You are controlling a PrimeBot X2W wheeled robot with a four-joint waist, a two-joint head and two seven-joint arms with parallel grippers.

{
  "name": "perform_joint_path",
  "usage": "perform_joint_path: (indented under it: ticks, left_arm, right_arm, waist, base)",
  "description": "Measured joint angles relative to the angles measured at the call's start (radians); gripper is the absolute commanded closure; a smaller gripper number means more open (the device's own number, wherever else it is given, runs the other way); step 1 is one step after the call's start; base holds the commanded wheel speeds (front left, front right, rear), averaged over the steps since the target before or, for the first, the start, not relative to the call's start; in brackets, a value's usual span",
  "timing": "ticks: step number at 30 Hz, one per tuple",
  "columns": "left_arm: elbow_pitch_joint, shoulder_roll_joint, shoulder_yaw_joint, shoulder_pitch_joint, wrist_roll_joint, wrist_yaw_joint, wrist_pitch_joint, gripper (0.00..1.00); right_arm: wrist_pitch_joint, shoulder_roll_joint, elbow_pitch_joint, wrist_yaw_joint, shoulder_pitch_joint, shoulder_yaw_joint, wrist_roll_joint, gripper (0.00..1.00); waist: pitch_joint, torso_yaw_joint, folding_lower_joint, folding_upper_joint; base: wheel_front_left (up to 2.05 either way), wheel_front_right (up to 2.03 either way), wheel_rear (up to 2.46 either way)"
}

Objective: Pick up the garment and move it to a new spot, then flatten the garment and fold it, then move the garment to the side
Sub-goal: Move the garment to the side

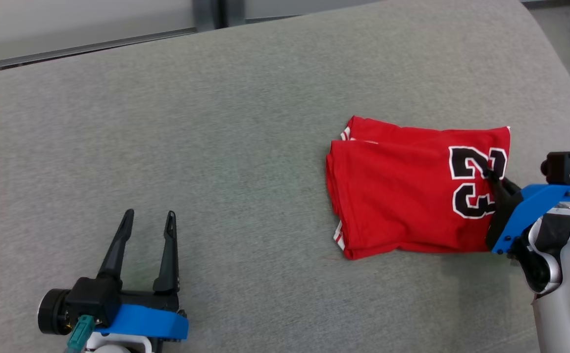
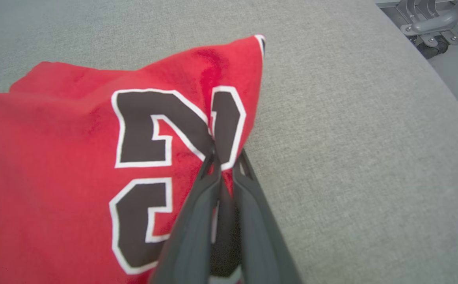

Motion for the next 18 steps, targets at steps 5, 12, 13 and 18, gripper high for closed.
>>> perform_joint_path:
  ticks: [5,12,13,18]
  left_arm:
    - [-0.025,0.031,-0.005,-0.027,0.017,-0.004,0.027,0.0]
    - [-0.068,0.059,-0.008,-0.036,0.024,-0.004,0.063,0.0]
    - [-0.072,0.063,-0.008,-0.036,0.025,-0.004,0.068,0.0]
    - [-0.092,0.073,-0.007,-0.039,0.026,0.003,0.08,0.0]
  right_arm:
    - [-0.054,0.023,0.025,0.0,-0.012,-0.044,-0.001,1.0]
    - [-0.108,0.036,0.057,0.0,-0.036,-0.077,0.0,1.0]
    - [-0.113,0.037,0.062,0.0,-0.046,-0.078,-0.004,1.0]
    - [-0.112,0.022,0.089,0.0,-0.123,-0.065,-0.027,1.0]
  waist:
    - [0.027,-0.099,0.0,0.0]
    - [0.04,-0.152,-0.0001,0.0]
    - [0.042,-0.152,-0.0001,0.0]
    - [0.045,-0.131,-0.0001,0.0]
  base:
    - [0.0,0.0,0.0]
    - [0.0,0.0,0.0]
    - [0.0,0.0,0.0]
    - [0.0,0.0,0.0]
